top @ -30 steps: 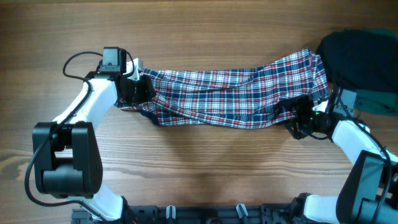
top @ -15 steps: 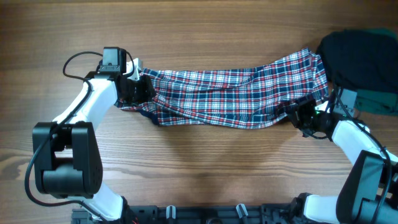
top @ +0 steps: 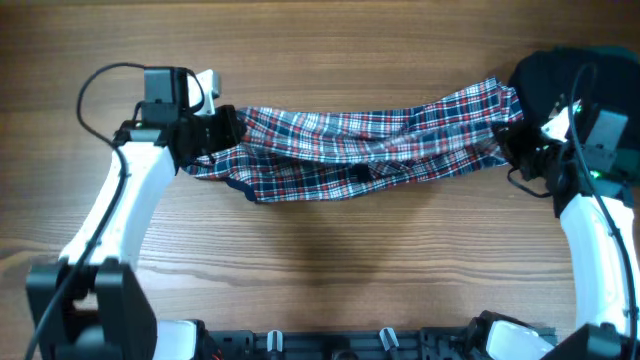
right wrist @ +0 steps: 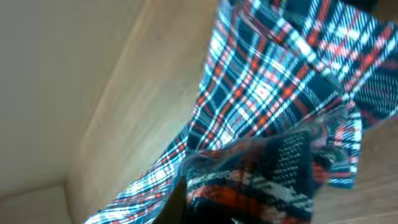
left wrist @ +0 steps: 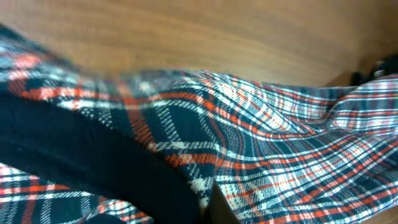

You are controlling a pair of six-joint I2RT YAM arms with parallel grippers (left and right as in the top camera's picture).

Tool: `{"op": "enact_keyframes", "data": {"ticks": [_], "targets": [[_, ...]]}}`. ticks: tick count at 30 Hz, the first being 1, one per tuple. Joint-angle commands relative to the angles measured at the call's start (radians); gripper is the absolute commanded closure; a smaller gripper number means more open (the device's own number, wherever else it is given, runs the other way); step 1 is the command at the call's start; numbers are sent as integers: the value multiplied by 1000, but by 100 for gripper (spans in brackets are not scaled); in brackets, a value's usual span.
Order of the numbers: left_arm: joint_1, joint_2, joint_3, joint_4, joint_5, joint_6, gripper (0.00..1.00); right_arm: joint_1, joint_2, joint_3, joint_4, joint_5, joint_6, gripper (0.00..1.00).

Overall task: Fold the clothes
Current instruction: 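Lift and stretch the shirt between both grippers, lay it flat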

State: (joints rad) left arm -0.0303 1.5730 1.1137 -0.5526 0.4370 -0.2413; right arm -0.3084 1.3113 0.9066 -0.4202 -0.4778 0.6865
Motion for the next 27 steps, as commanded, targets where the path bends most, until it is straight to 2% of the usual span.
{"op": "enact_keyframes", "data": {"ticks": [1,5,13,18,20,27], "targets": [[7,-74,5,3,16,25,96,2,-21,14,-6,-1,-36,96],[7,-145,5,-4,15,25,96,2,-34,53,-10,0,-97,96],[7,-317,5,-5,15,25,96,2,-56,340,-189,48,-232,96],[7,-414,5,-28,7,24,96,2,-63,402,-246,72,-268,96],[7,-466,6,-64,-40,24,96,2,-78,433,-276,112,-269,96],[7,-592,47,-158,-64,24,96,3,-210,452,-324,146,-304,96]]}}
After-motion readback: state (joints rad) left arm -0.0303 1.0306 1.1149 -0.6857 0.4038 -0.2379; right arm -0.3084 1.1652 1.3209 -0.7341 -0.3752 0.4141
